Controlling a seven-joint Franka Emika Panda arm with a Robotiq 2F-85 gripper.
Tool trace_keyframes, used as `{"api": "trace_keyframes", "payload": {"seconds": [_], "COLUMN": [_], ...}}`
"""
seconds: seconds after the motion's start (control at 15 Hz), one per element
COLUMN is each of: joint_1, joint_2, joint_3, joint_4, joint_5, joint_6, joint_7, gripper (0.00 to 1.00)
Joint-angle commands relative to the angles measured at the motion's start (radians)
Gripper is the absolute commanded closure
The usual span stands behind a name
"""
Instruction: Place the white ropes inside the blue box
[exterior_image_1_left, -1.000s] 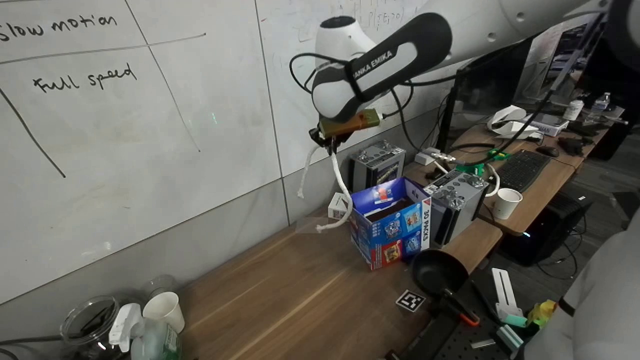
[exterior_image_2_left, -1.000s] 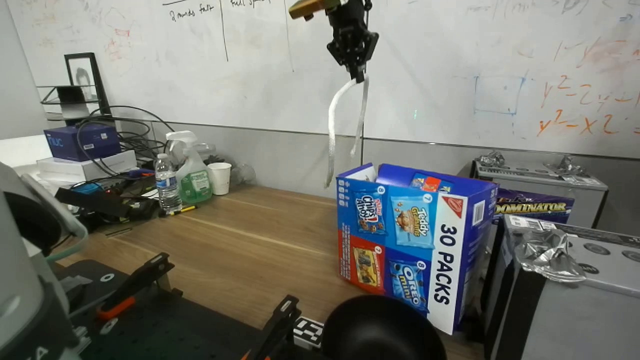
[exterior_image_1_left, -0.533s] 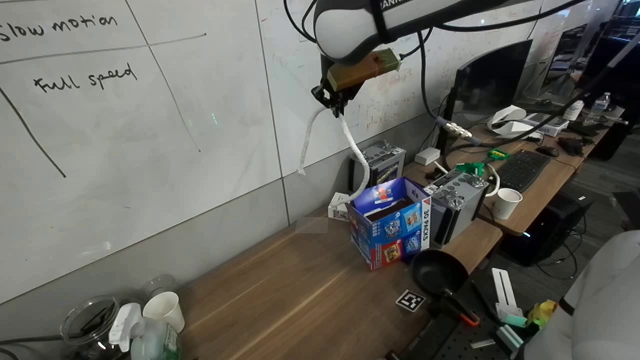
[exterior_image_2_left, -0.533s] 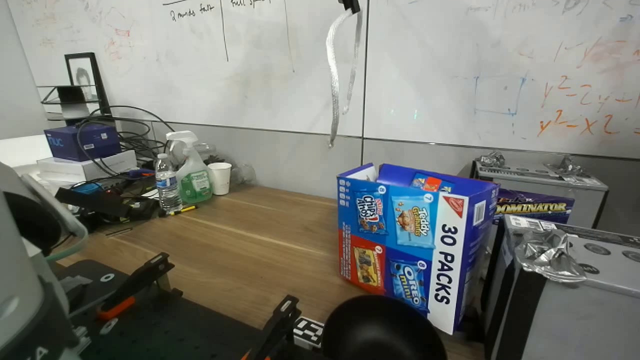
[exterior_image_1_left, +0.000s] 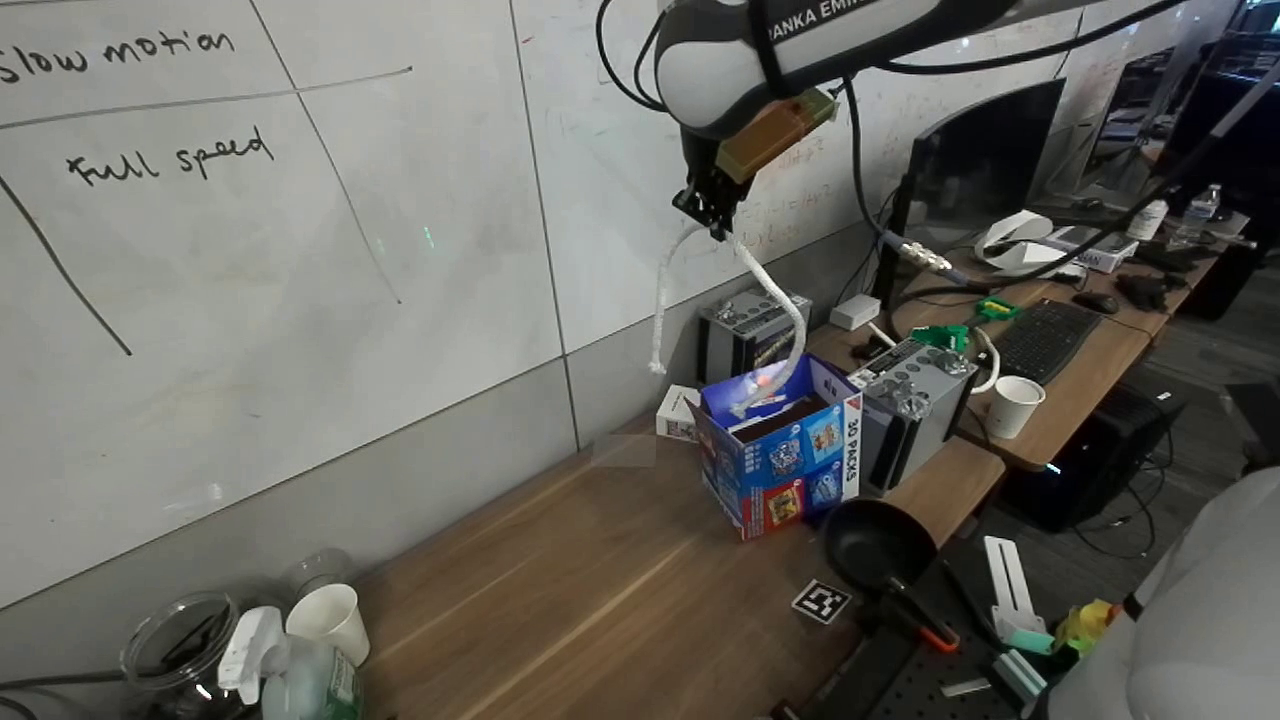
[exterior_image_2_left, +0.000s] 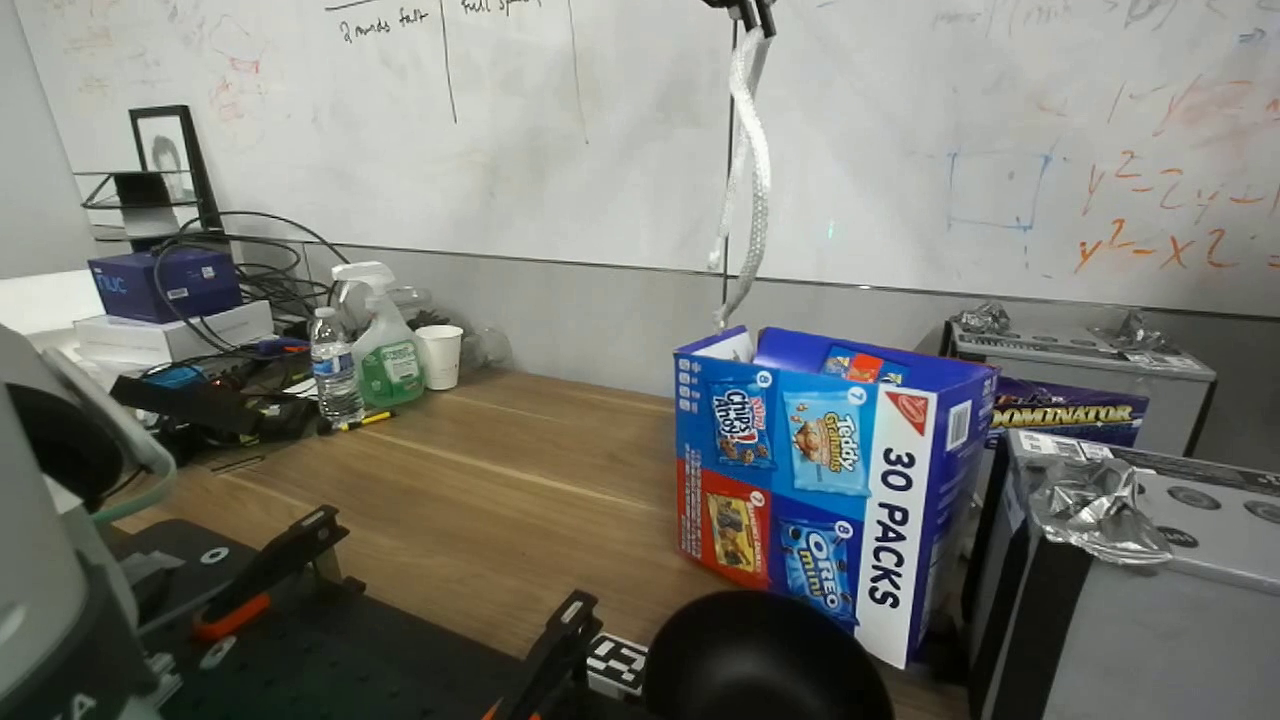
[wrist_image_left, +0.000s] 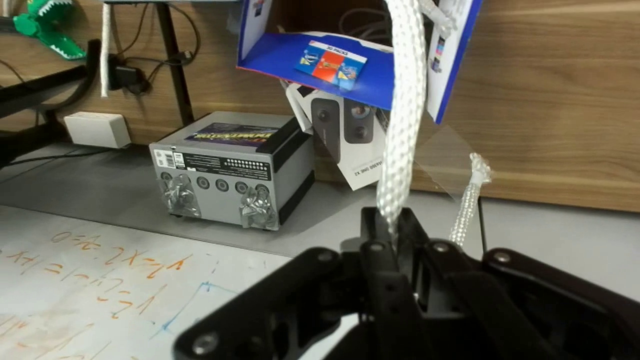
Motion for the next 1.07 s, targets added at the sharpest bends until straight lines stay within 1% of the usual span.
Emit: {"api": "trace_keyframes", "payload": {"seconds": [0.0,0.13,0.47,0.87,1.0], "joint_1": [-0.033,-0.051,-0.09,-0.118,-0.119], "joint_2": [0.034,0.048,0.061,0.078,0.072], "joint_3": [-0.017,-0.033,-0.074,-0.104,-0.104], "joint_4": [0.034,0.032,0.014,-0.006,-0.016], "joint_5": [-0.043,-0.058,-0.049,-0.013,0.021], "joint_6": [0.0,0.013,0.056,0.088,0.091], "joint_7": [-0.099,-0.136,-0.23,-0.35,-0.42], "gripper": [0.97,0.97,0.97,0.97,0.97]}}
